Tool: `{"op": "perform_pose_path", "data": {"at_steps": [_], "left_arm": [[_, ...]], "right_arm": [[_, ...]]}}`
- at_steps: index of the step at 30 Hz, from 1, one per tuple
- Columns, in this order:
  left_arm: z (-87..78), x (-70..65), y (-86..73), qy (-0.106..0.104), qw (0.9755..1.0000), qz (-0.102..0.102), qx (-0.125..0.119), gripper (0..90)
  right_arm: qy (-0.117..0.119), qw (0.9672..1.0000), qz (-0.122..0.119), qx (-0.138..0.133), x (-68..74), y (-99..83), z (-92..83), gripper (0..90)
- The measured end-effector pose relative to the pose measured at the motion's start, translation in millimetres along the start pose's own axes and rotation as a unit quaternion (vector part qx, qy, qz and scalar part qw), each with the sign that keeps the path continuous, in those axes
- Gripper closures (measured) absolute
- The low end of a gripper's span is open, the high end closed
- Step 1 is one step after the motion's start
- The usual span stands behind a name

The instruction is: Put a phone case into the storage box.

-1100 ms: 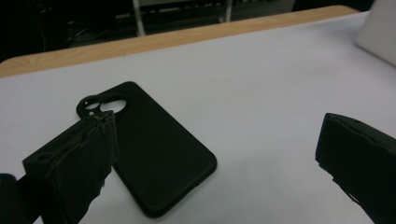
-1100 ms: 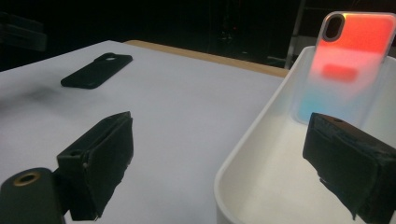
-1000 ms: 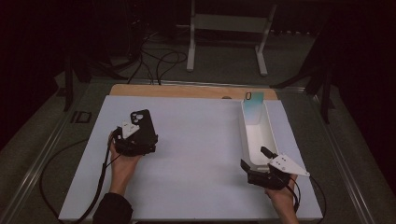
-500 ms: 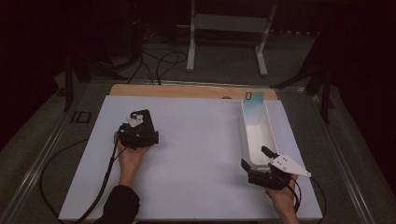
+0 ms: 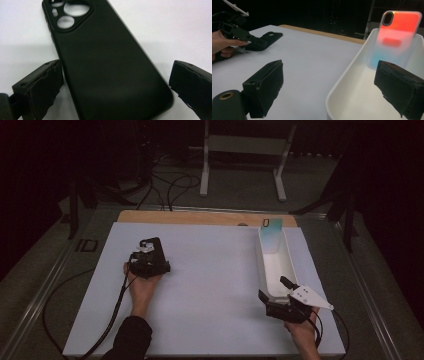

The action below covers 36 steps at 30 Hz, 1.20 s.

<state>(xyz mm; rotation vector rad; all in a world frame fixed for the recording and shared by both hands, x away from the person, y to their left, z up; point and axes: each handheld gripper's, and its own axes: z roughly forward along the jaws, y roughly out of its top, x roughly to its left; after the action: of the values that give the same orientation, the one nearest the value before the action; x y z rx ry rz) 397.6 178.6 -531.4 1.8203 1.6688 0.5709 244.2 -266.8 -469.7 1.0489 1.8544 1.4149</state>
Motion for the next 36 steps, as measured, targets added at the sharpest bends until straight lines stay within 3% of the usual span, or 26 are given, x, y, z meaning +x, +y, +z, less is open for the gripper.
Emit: {"op": "perform_pose_path", "data": {"at_steps": [12,16,17,18,20,21,23,27,28,30,31,32,36], "left_arm": [[-9.4,-0.8,-2.1,-0.003,0.9991,0.032,0.028,10.0],[-15.6,1.7,-6.1,-0.015,0.9979,0.051,0.036,12.0],[-19.8,3.3,-9.8,-0.027,0.9969,0.064,0.038,12.3],[-19.8,3.3,-9.8,-0.027,0.9969,0.064,0.038,12.4],[-27.4,5.4,-16.4,-0.046,0.9943,0.086,0.043,12.6],[-27.4,5.4,-16.4,-0.046,0.9943,0.086,0.043,12.6],[-36.1,6.1,-24.6,-0.065,0.9908,0.109,0.047,12.6],[-49.3,4.9,-38.8,-0.095,0.9846,0.139,0.047,12.6],[-49.3,4.9,-38.8,-0.095,0.9846,0.139,0.047,12.6],[-56.2,5.0,-46.2,-0.108,0.9810,0.155,0.046,12.6],[-59.4,5.5,-49.5,-0.113,0.9787,0.165,0.047,12.6],[-65.6,6.2,-55.5,-0.120,0.9742,0.184,0.050,12.6],[-76.7,11.6,-65.5,-0.145,0.9635,0.218,0.056,12.6]], "right_arm": [[-0.002,1.0000,-0.001,-0.001,0.6,0.6,-0.9,8.6],[-0.001,1.0000,-0.002,-0.003,0.8,0.8,-1.1,8.6],[-0.001,1.0000,-0.001,-0.003,0.8,0.9,-1.2,8.7],[-0.001,1.0000,-0.001,-0.003,0.8,0.9,-1.2,8.7],[-0.001,1.0000,-0.003,-0.001,0.4,0.9,-1.1,8.7],[-0.001,1.0000,-0.003,-0.001,0.4,0.9,-1.1,8.7],[0.000,1.0000,-0.004,-0.002,1.2,0.7,-0.6,8.6],[0.000,1.0000,-0.004,-0.001,1.9,1.0,-0.2,8.6],[0.000,1.0000,-0.004,-0.001,1.9,1.0,-0.2,8.6],[0.002,1.0000,-0.004,-0.001,2.5,1.1,0.0,8.6],[0.002,1.0000,-0.004,-0.001,2.5,1.1,0.0,8.6],[0.004,1.0000,-0.005,-0.001,2.7,1.2,0.0,8.6],[0.003,1.0000,-0.005,-0.002,2.6,1.5,-0.1,8.7]]}}
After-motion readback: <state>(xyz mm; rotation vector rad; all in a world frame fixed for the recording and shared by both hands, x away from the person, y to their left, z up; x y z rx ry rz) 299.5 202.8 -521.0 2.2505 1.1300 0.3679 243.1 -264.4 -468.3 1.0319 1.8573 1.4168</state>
